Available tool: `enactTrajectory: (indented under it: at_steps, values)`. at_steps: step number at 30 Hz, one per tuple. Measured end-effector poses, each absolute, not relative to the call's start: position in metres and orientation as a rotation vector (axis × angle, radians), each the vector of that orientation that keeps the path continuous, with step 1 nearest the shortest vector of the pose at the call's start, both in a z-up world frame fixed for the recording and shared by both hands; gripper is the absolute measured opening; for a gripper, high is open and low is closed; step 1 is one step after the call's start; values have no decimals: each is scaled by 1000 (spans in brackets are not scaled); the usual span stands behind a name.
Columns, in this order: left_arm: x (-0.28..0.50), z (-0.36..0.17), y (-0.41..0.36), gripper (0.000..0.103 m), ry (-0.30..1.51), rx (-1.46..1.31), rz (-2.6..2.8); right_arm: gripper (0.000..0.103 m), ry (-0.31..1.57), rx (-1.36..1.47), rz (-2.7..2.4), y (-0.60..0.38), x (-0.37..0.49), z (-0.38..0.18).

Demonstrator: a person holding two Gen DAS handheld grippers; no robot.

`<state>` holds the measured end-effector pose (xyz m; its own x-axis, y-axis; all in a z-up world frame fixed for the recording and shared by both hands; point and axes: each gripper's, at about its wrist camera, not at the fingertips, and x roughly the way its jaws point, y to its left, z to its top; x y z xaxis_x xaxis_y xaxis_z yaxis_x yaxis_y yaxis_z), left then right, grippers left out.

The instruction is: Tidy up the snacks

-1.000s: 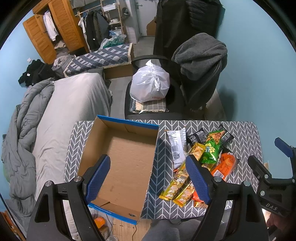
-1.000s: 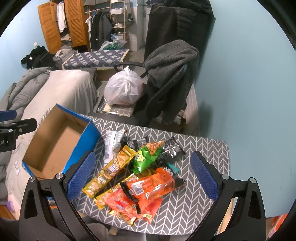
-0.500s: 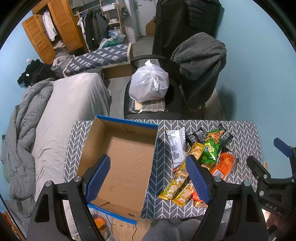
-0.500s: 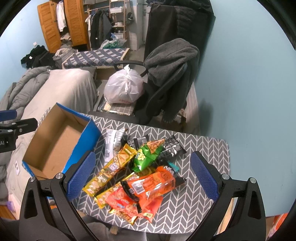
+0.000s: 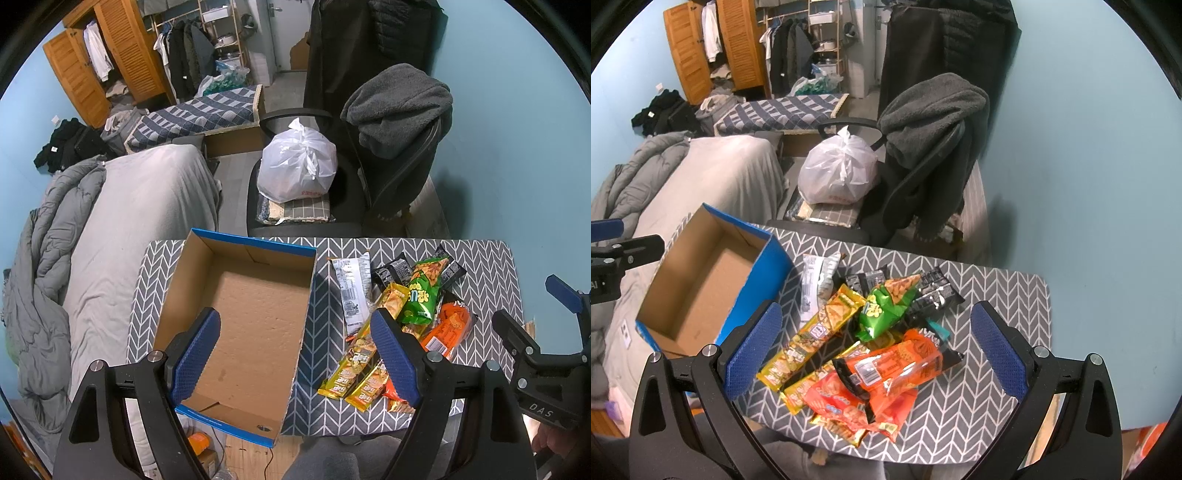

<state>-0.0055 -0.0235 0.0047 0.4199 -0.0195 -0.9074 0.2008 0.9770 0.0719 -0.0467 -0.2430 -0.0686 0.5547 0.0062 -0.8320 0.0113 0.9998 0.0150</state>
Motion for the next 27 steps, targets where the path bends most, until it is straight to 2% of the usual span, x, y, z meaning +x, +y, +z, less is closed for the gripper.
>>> enactTrajectory:
  at_steps: [12,27]
  values:
    - [-2,-20,-28,85,1163,221,-190,101,1033,42,-45,-252,-49,-85]
    - [11,-85,-54,85,1272,240,-335,101,1208,288,-151,-309,-49,-135]
